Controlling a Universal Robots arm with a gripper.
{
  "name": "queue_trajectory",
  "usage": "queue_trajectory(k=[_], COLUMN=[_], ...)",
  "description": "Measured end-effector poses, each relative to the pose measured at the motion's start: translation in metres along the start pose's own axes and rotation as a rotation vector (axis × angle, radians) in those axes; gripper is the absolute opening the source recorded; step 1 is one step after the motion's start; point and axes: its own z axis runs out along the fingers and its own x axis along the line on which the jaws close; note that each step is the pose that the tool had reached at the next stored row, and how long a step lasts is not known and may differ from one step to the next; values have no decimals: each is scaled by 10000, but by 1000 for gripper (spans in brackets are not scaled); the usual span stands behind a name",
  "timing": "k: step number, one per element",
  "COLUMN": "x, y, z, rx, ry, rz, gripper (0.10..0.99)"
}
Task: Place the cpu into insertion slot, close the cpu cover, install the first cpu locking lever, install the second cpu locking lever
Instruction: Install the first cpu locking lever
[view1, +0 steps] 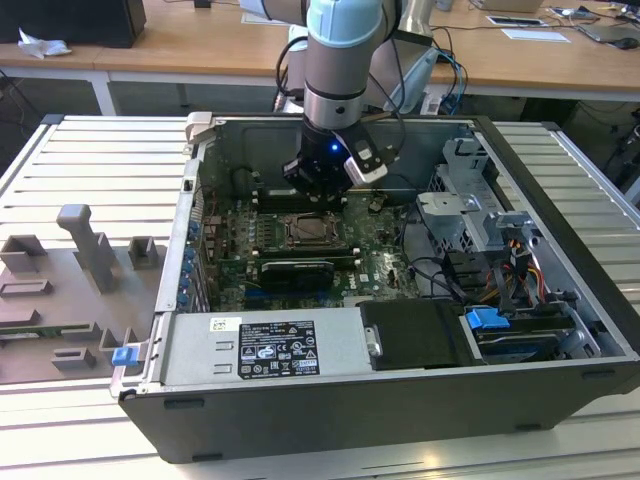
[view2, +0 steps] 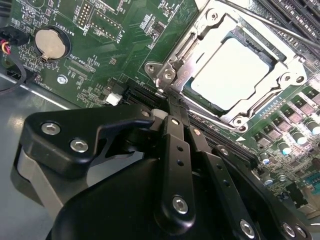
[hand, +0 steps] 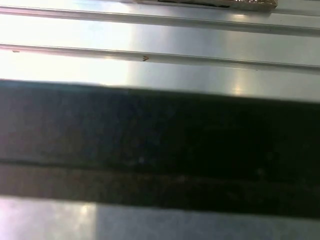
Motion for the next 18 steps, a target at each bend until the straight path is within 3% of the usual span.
queue_trajectory(k=[6, 7, 8, 12, 18], x=[0, -1, -1, -1, -1], y=[3, 1, -1, 2, 1], z=[-30, -8, 2, -18, -24], rx=[10, 186, 283, 286, 392], ry=[0, 12, 20, 18, 29], rz=[1, 2, 1, 1, 1], gripper=[110, 110, 110, 110, 110])
